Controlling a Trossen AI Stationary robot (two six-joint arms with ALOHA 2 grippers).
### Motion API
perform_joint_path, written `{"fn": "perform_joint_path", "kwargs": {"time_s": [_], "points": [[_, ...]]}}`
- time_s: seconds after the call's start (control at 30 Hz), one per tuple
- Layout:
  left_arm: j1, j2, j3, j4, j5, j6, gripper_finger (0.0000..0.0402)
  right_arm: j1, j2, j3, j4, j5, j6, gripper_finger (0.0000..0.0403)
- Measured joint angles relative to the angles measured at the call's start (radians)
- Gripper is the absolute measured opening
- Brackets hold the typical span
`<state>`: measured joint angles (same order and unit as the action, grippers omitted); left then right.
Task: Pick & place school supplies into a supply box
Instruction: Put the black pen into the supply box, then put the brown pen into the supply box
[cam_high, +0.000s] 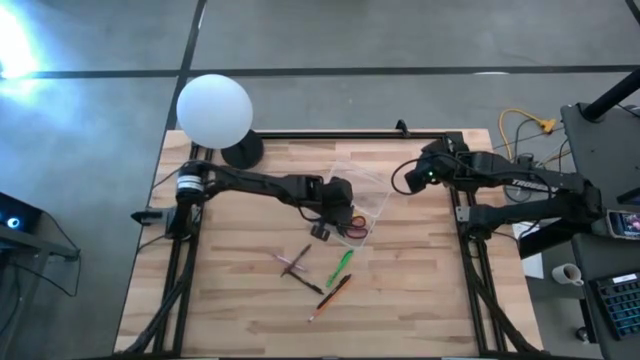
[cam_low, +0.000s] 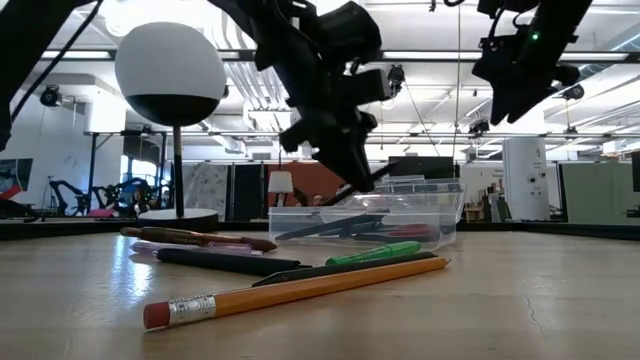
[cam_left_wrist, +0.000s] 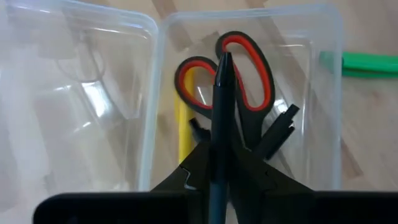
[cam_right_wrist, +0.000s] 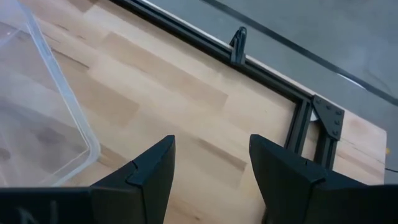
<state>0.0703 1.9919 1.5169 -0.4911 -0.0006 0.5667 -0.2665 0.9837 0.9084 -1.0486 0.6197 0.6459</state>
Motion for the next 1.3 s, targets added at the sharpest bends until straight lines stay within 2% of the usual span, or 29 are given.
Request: {"fn": "perform_joint_path", "kwargs": {"time_s": [0.27, 0.4, 0.53, 0.63, 0.8, 0.93, 1.0, 1.3], "points": [[-0.013, 0.021, -0.001, -0.002, 0.003, -0.001, 0.0071, 0.0, 0.0, -0.022, 0.002, -0.015, 0.001, 0.0196], [-0.016, 0.01, 0.003, -0.019, 0.002, -0.079, 0.01, 0.0, 0.0, -0.045, 0.008, -0.016, 0.001, 0.0196], [-0.023, -0.03, 0.041, -0.147, -0.039, -0.224, 0.0125, 0.0, 0.0, -0.064, 0.008, -0.021, 0.006, 0.0196], [-0.032, -0.07, 0.069, -0.28, -0.032, -0.357, 0.0133, 0.0, 0.0, -0.067, 0.013, -0.029, 0.005, 0.0196], [-0.079, -0.147, 0.017, -0.386, 0.08, -0.431, 0.0133, 0.0, 0.0, -0.068, 0.032, -0.029, -0.017, 0.0196], [-0.102, -0.169, -0.041, -0.401, 0.148, -0.729, 0.0133, 0.0, 0.0, -0.069, 0.058, -0.029, -0.021, 0.0196], [-0.112, -0.175, -0.075, -0.392, 0.149, -0.884, 0.0133, 0.0, 0.0, -0.069, 0.07, -0.029, -0.021, 0.0196], [-0.183, -0.17, -0.22, -0.27, 0.103, -1.262, 0.0134, 0.0, 0.001, -0.069, 0.097, -0.028, -0.043, 0.0196]]}}
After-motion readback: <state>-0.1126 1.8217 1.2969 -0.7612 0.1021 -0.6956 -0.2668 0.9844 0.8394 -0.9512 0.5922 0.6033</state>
